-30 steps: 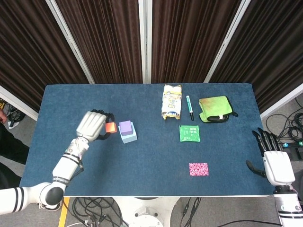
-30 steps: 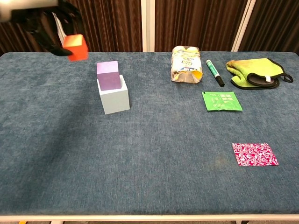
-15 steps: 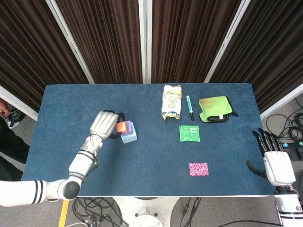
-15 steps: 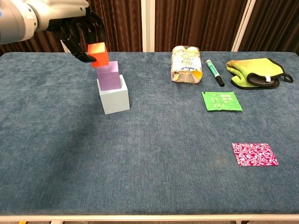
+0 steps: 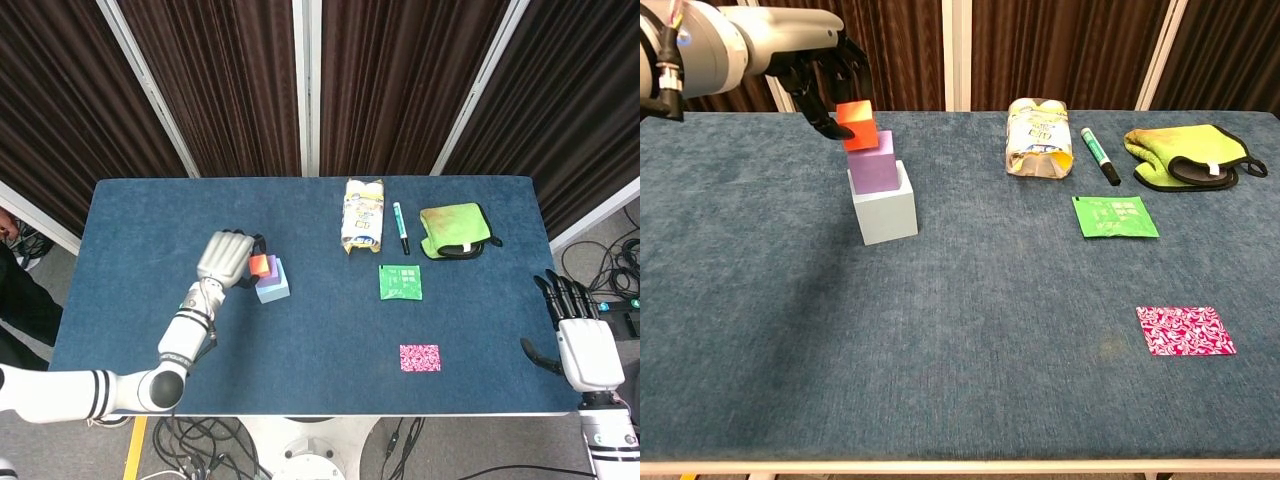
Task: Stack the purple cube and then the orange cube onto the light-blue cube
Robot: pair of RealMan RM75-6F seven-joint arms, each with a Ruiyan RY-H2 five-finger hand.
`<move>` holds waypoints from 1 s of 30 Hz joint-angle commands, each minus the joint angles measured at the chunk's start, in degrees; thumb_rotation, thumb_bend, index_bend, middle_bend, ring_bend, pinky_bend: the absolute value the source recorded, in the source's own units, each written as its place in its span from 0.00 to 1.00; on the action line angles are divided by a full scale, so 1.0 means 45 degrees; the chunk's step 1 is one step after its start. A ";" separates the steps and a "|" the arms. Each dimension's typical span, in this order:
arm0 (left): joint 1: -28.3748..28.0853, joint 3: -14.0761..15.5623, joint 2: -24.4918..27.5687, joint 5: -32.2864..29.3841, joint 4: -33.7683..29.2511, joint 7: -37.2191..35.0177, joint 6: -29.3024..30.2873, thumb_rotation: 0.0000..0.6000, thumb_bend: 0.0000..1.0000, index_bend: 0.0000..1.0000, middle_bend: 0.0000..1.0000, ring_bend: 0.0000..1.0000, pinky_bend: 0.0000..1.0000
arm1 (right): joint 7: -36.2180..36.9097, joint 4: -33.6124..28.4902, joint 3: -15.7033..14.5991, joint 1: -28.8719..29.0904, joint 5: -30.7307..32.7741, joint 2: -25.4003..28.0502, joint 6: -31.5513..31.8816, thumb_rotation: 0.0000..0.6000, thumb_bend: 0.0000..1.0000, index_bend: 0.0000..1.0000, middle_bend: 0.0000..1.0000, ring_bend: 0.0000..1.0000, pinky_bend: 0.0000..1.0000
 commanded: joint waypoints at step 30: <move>-0.0430 0.0415 -0.0124 -0.0290 0.0641 -0.0872 -0.0624 1.00 0.24 0.34 0.32 0.31 0.35 | 0.0084 0.0010 0.0019 0.0026 0.0096 0.0022 -0.0094 1.00 0.18 0.00 0.00 0.00 0.00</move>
